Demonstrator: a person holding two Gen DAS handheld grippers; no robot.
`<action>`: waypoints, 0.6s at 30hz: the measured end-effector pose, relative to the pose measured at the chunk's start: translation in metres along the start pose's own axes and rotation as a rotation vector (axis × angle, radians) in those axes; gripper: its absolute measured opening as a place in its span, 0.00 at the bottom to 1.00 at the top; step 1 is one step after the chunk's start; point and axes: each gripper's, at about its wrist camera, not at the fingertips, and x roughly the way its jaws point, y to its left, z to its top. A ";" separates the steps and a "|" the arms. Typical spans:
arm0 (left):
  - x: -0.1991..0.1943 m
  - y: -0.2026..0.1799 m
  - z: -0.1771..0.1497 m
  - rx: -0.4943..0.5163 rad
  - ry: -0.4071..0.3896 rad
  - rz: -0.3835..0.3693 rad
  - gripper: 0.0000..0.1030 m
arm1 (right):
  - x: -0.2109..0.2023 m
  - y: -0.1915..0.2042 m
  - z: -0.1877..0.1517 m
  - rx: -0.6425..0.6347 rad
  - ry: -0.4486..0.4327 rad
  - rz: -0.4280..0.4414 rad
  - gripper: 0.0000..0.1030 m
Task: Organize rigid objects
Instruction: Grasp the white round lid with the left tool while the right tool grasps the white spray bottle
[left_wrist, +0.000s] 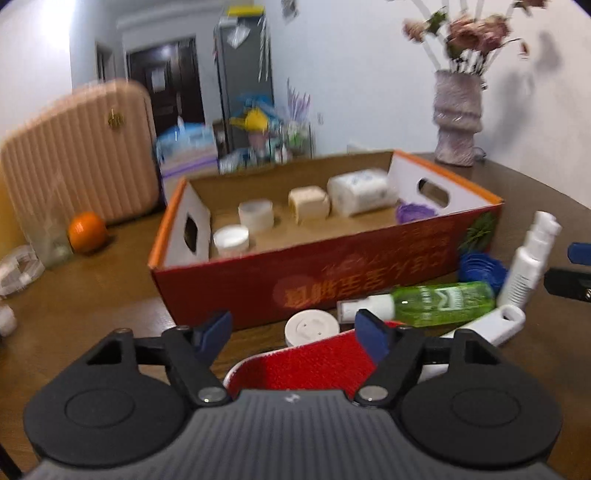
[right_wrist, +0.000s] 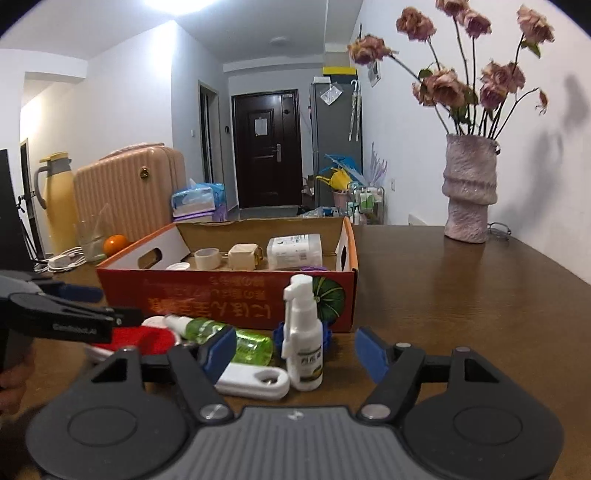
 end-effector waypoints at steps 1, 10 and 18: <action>0.006 0.005 0.000 -0.027 0.008 -0.016 0.71 | 0.004 -0.001 0.000 0.000 0.001 0.001 0.68; 0.042 0.008 0.014 0.018 0.194 -0.102 0.58 | 0.038 -0.006 0.000 0.036 0.073 0.047 0.44; 0.040 0.006 0.010 0.021 0.138 -0.069 0.39 | 0.041 -0.010 0.000 0.061 0.060 0.045 0.27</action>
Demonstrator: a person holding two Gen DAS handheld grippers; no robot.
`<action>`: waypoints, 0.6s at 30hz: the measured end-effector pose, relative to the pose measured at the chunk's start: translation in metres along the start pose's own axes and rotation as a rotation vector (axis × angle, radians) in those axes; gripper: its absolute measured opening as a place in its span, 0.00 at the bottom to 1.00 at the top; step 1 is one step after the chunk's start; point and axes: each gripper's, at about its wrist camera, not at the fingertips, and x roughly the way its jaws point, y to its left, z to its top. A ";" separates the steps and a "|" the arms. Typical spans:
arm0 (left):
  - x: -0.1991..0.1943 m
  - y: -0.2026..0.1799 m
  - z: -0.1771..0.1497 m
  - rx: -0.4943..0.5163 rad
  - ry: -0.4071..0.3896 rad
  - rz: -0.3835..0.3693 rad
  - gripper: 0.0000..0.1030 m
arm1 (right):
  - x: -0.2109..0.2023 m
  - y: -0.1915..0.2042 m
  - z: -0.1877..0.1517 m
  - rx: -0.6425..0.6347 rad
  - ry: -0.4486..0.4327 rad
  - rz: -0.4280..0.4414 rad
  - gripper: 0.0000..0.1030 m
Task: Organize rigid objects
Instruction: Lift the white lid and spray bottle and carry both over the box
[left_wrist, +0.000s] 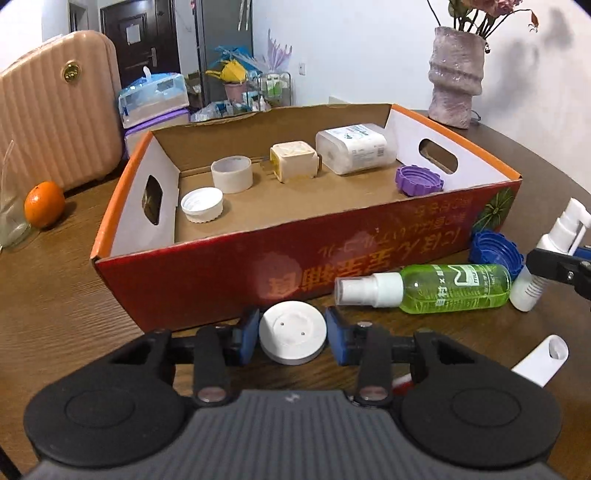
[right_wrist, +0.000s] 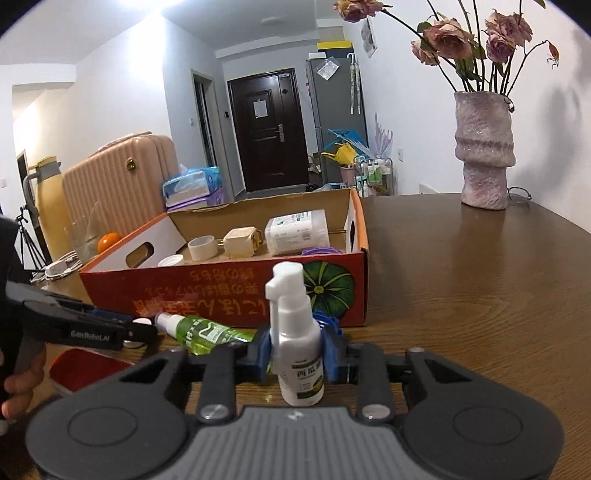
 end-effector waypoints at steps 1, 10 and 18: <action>-0.003 -0.001 -0.002 -0.007 -0.013 0.008 0.38 | 0.000 0.001 0.000 -0.013 -0.003 -0.008 0.26; -0.123 -0.023 -0.031 -0.057 -0.366 0.149 0.38 | -0.057 0.025 0.005 -0.054 -0.141 0.005 0.26; -0.234 -0.031 -0.095 -0.216 -0.532 0.212 0.38 | -0.153 0.071 -0.020 -0.014 -0.256 0.055 0.26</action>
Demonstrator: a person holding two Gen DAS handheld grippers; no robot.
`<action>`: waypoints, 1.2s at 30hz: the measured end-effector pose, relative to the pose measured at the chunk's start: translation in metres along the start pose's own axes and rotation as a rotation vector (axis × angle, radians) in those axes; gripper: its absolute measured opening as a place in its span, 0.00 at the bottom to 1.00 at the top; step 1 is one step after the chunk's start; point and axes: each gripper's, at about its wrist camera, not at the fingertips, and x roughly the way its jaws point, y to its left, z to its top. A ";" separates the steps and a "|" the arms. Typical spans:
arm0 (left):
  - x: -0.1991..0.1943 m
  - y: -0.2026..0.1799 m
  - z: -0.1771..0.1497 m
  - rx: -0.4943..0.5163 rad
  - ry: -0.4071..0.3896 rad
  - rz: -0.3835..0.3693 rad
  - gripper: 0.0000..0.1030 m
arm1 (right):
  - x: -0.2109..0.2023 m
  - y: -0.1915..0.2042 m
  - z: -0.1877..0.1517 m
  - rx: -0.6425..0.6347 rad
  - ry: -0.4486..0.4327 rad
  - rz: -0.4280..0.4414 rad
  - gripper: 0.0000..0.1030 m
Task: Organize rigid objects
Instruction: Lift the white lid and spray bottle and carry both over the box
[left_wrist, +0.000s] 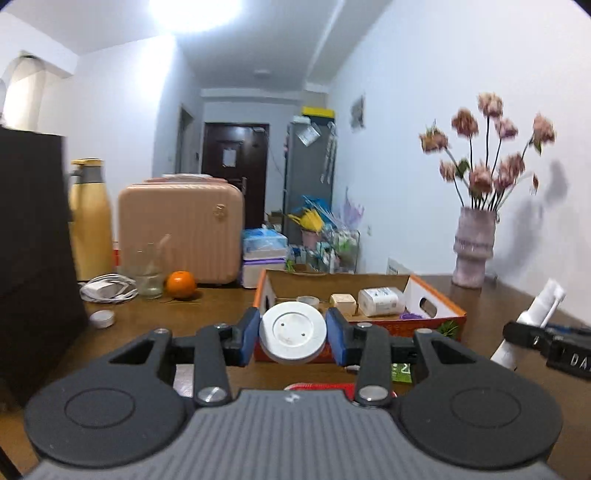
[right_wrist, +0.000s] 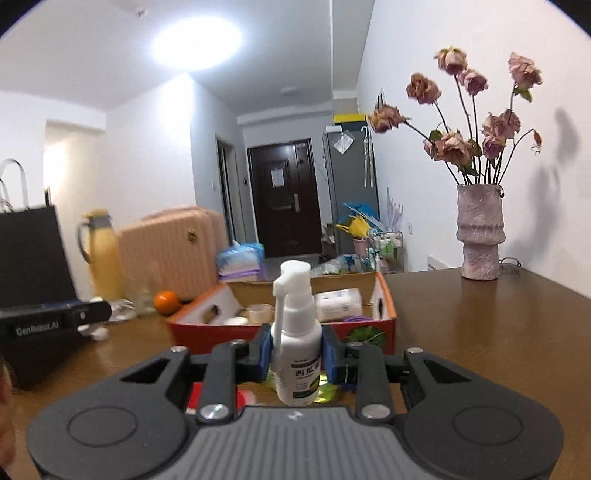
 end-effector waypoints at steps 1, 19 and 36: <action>-0.014 0.003 -0.002 -0.012 -0.012 0.005 0.38 | -0.010 0.007 -0.003 -0.010 -0.003 0.009 0.26; -0.102 0.010 -0.017 -0.016 -0.094 -0.019 0.39 | -0.088 0.052 -0.019 -0.079 -0.070 -0.001 0.26; 0.123 0.016 0.074 0.054 0.022 -0.045 0.39 | 0.112 -0.014 0.079 -0.089 0.087 0.081 0.26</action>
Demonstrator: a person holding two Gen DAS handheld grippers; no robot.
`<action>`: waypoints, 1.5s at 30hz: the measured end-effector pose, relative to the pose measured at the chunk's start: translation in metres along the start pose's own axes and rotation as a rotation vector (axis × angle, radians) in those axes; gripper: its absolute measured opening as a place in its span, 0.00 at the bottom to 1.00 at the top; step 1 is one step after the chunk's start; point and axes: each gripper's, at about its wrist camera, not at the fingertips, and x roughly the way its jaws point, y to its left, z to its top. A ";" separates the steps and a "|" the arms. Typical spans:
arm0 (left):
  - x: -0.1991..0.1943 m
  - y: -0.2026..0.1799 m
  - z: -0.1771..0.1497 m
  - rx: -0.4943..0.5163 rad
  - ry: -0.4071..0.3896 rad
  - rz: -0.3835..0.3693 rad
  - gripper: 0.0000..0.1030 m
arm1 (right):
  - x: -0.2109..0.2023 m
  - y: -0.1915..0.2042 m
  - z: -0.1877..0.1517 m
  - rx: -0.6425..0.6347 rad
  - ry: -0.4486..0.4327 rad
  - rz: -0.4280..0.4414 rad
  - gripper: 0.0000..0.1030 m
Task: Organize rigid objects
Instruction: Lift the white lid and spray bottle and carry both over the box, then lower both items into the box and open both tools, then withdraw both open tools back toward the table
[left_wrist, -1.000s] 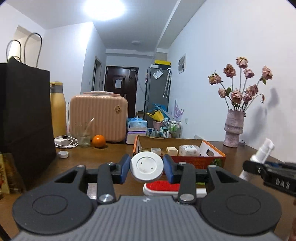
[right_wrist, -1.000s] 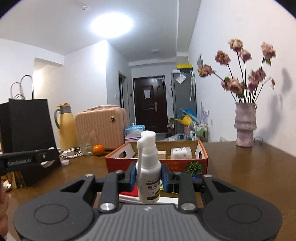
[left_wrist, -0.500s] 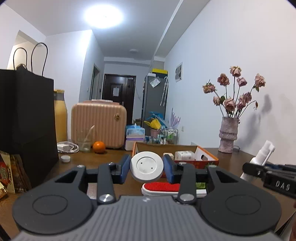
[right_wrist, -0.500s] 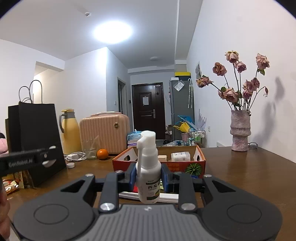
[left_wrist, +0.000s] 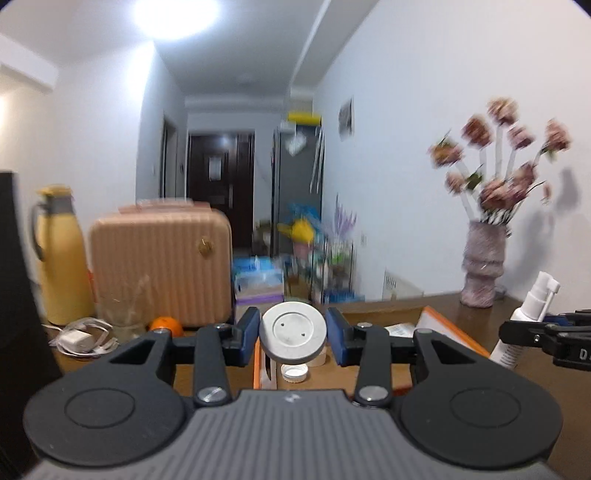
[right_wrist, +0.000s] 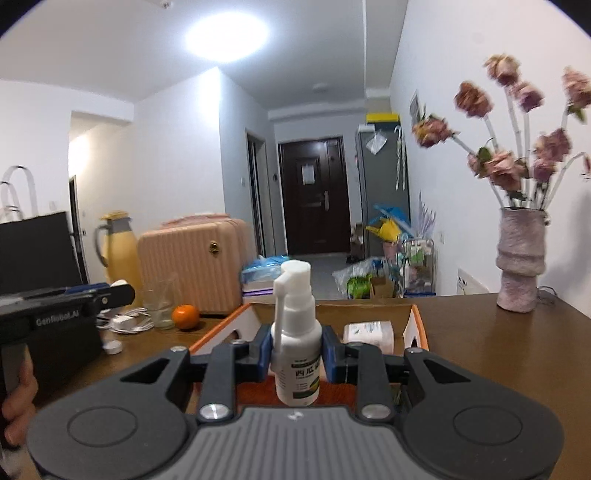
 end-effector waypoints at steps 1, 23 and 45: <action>0.022 0.002 0.006 0.001 0.023 0.004 0.39 | 0.019 -0.006 0.008 -0.009 0.022 -0.001 0.26; 0.320 0.004 -0.006 0.084 0.642 -0.002 0.54 | 0.305 -0.062 0.008 0.069 0.819 0.084 0.28; 0.110 0.012 0.086 0.033 0.273 0.003 0.99 | 0.119 -0.035 0.112 0.011 0.320 -0.044 0.75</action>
